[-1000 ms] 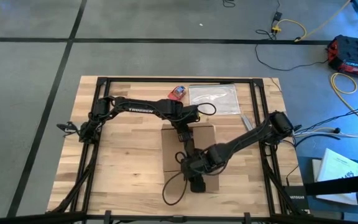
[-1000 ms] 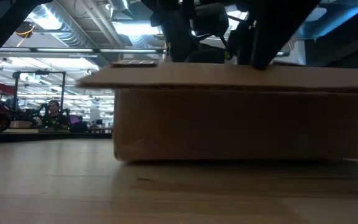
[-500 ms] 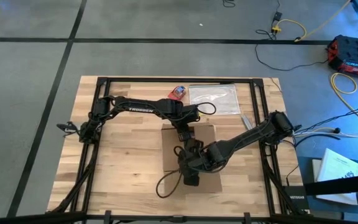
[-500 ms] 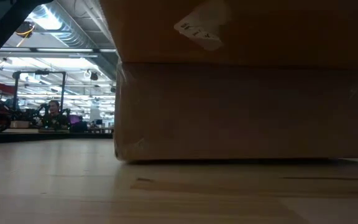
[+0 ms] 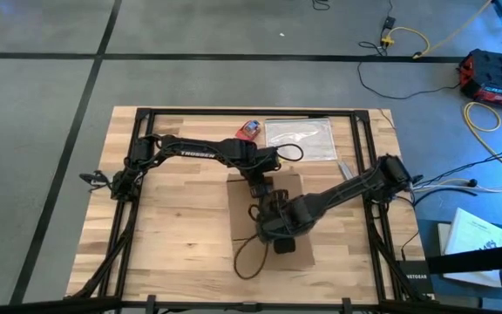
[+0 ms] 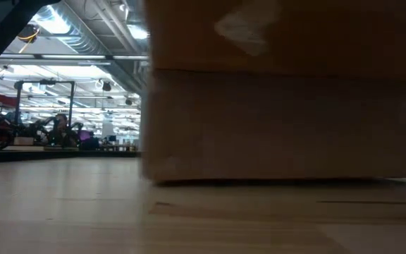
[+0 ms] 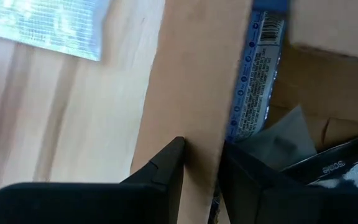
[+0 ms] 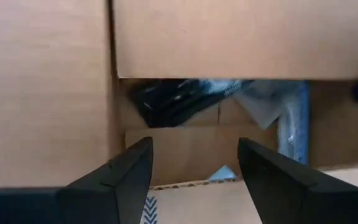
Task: Unpack boxes
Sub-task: Open the box using the silver cutter
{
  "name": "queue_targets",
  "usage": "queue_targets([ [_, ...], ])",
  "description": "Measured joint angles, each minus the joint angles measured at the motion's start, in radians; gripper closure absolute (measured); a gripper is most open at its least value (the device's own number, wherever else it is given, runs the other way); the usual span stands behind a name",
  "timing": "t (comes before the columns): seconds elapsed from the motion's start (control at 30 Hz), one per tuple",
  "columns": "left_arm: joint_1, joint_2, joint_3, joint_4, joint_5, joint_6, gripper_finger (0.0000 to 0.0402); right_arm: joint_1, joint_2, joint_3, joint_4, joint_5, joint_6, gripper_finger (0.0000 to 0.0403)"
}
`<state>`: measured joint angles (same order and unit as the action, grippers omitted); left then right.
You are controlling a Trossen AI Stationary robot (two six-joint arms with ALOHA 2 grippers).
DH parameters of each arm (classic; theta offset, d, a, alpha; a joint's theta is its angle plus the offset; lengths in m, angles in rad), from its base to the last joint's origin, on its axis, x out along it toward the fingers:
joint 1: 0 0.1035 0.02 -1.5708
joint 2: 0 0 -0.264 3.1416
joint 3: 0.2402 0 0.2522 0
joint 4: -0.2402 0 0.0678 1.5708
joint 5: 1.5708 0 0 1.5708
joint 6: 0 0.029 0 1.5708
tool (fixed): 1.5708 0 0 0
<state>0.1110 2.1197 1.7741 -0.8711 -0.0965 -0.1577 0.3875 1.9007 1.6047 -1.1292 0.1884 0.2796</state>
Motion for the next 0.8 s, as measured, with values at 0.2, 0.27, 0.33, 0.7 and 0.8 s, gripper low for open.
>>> queue_targets([
  [0.2, 0.002, 0.000, 0.000, 0.001, -0.005, 0.043, 0.0325, -0.015, -0.002, 0.047, -0.182, -0.004, -0.033, 0.0202],
  [0.27, 0.001, 0.000, 0.000, -0.001, -0.003, 0.056, 0.0325, -0.015, -0.003, 0.082, -0.223, 0.014, -0.039, 0.0210],
  [0.33, 0.001, 0.000, 0.000, -0.002, -0.001, 0.058, 0.0325, -0.015, -0.003, 0.120, -0.267, 0.042, -0.031, 0.0217],
  [0.7, -0.002, 0.000, 0.000, -0.003, 0.008, 0.088, 0.0325, -0.013, -0.003, 0.196, -0.408, 0.083, -0.001, 0.0233],
  [0.8, -0.002, 0.000, 0.000, -0.003, 0.010, 0.090, 0.0325, 0.000, -0.003, 0.196, -0.314, 0.079, -0.066, 0.0233],
])
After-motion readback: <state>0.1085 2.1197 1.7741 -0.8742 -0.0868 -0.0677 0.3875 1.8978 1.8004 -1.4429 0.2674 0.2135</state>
